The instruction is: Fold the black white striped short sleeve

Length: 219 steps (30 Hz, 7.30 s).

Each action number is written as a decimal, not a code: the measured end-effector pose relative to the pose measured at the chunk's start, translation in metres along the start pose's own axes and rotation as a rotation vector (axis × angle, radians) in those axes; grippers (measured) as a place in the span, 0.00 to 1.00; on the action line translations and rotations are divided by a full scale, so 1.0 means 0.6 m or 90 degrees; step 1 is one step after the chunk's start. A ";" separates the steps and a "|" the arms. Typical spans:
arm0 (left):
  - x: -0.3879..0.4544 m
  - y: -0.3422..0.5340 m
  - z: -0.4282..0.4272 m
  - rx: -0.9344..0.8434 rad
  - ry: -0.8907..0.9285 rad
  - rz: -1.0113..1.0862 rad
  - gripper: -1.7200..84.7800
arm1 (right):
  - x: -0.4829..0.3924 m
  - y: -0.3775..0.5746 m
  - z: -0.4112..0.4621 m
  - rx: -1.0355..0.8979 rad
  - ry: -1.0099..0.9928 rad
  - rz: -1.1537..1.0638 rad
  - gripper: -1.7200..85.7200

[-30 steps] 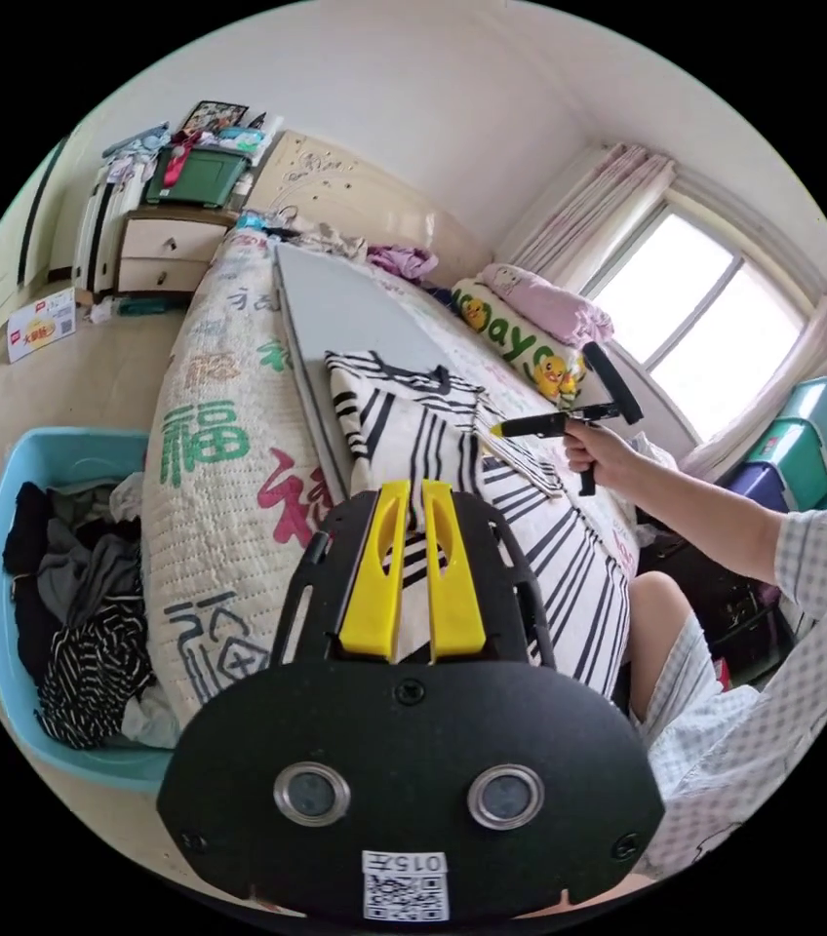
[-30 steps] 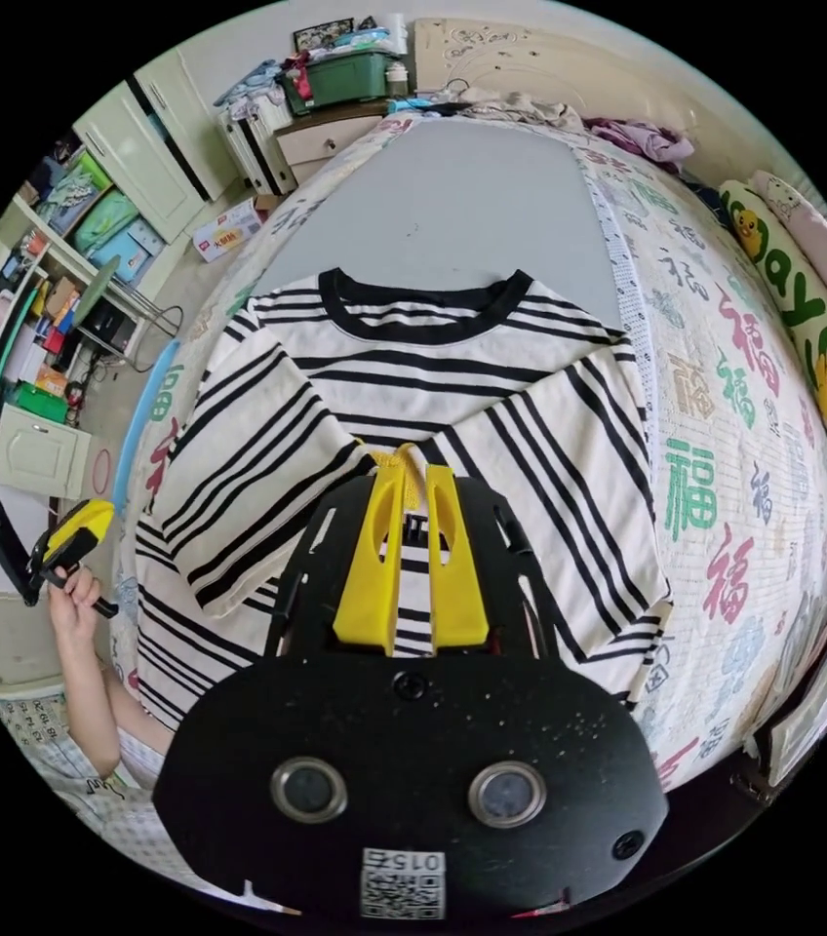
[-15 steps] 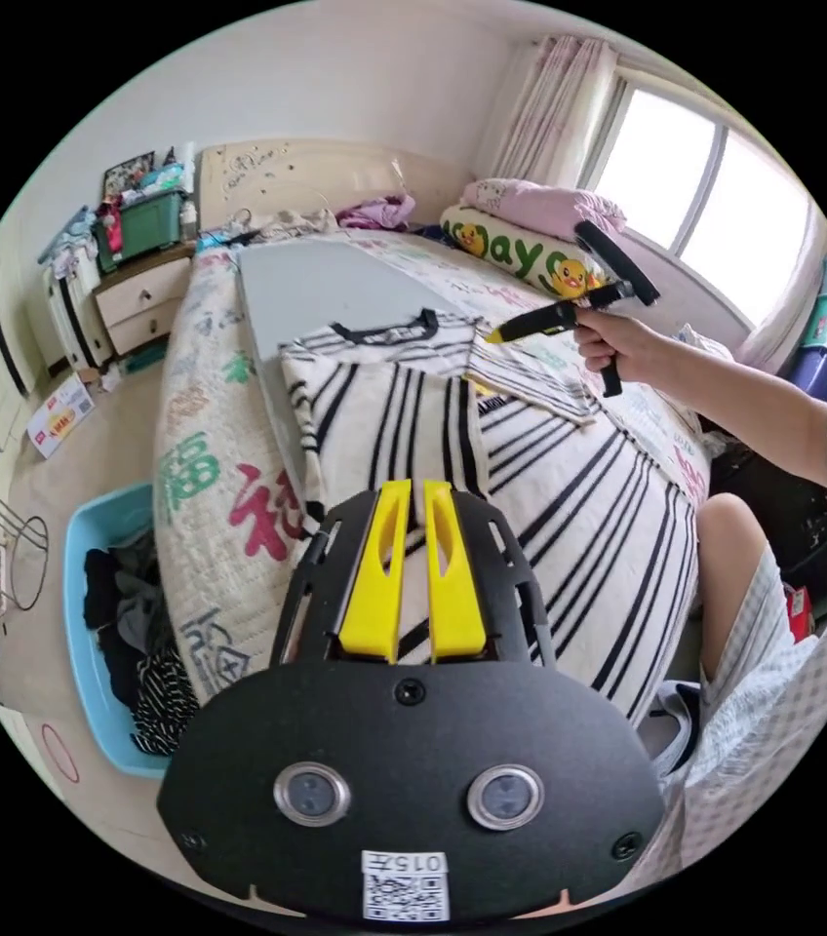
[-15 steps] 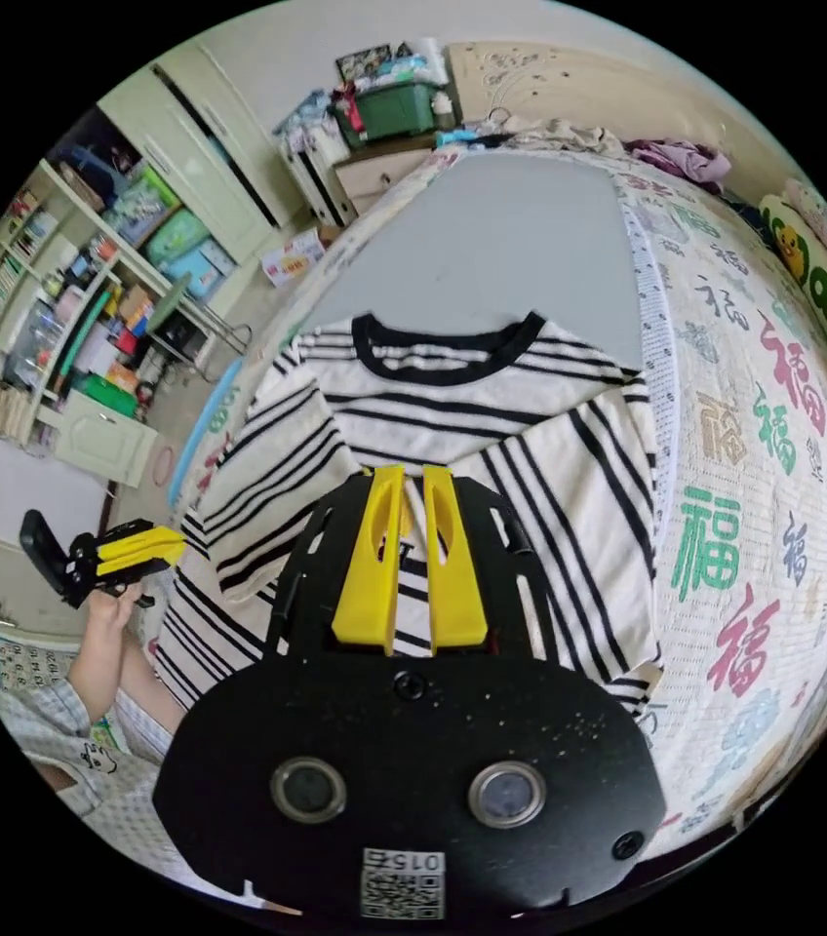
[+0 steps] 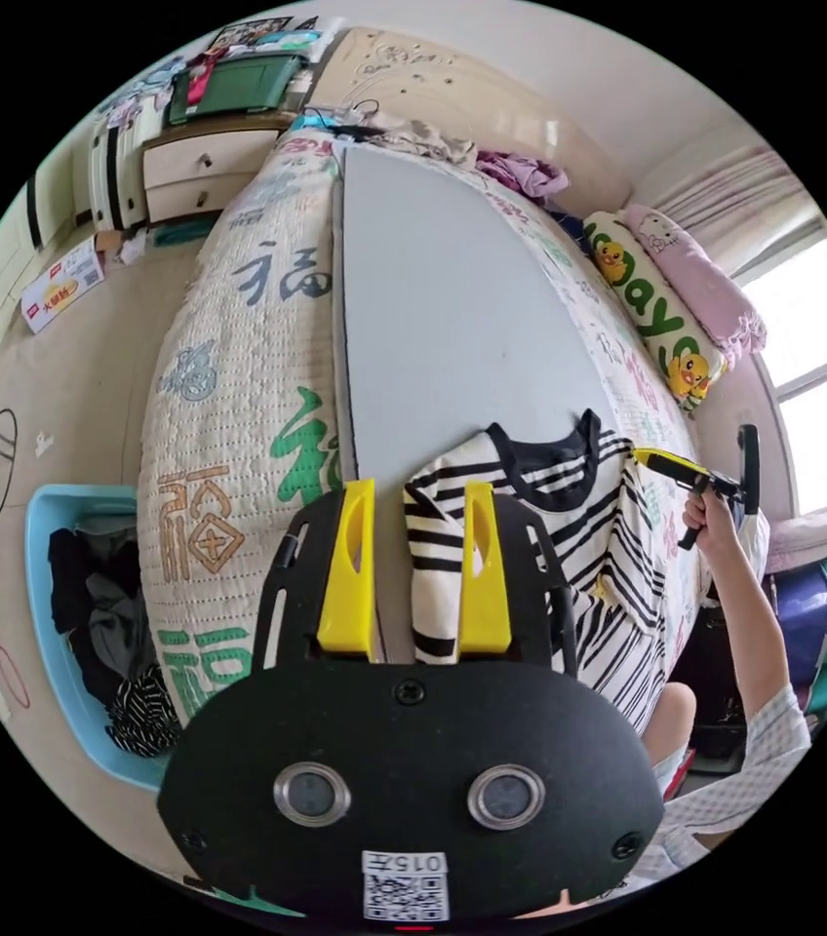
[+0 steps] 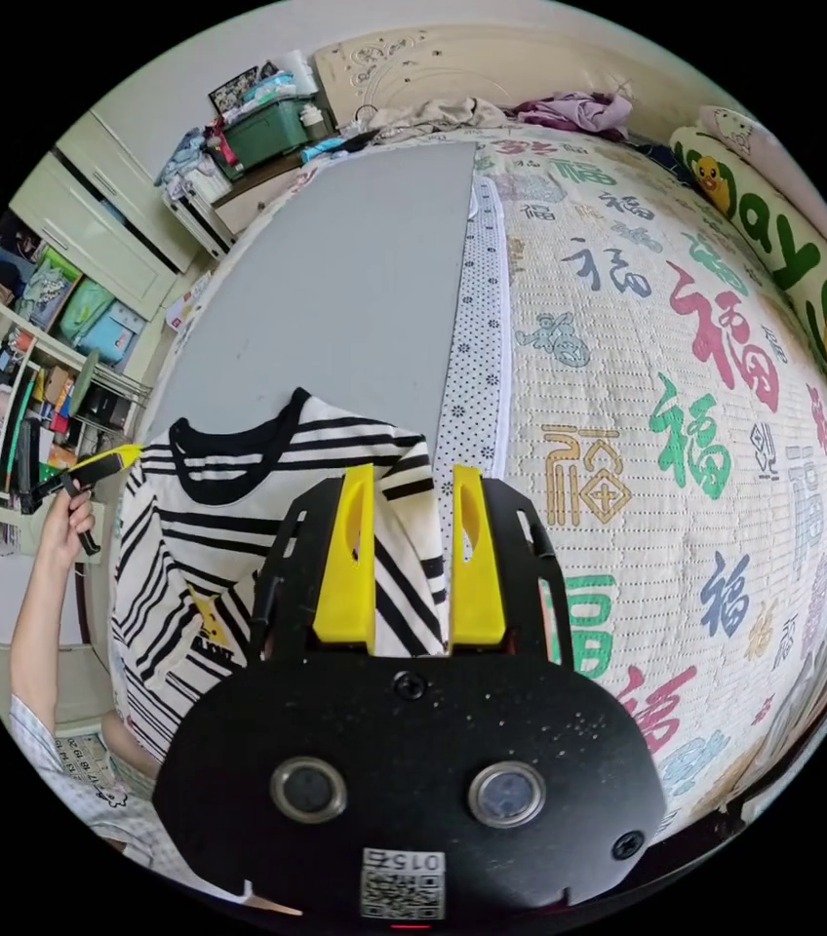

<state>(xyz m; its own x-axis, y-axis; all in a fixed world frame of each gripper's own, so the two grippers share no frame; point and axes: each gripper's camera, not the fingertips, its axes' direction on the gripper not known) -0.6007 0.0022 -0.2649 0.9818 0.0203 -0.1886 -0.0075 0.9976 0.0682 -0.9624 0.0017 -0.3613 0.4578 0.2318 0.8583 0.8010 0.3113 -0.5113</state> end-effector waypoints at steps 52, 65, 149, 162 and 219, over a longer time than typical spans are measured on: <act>0.167 0.837 -0.302 0.081 0.017 -0.031 0.09 | 0.016 0.818 0.170 0.045 -0.183 0.094 0.10; 0.055 0.630 -0.198 0.073 0.043 -0.180 0.15 | 0.088 0.659 0.349 0.009 -0.221 0.191 0.16; 0.545 1.074 -0.391 0.306 0.225 0.305 0.02 | -0.345 1.924 -0.430 0.566 0.127 0.230 0.01; 0.428 1.029 -0.246 0.114 0.008 0.193 0.10 | -0.543 1.281 -0.408 0.128 -0.020 -0.460 0.01; 0.917 0.128 0.317 -0.142 0.093 0.313 0.14 | 0.009 0.866 0.056 -0.247 -0.310 -0.020 0.12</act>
<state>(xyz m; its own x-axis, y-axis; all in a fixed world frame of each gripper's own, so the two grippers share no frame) -0.0249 0.0776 -0.1772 0.8165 0.4794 -0.3217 -0.5132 0.8579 -0.0240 -0.5568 0.1957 -0.6234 0.2762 0.6498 0.7081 0.9349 -0.0110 -0.3546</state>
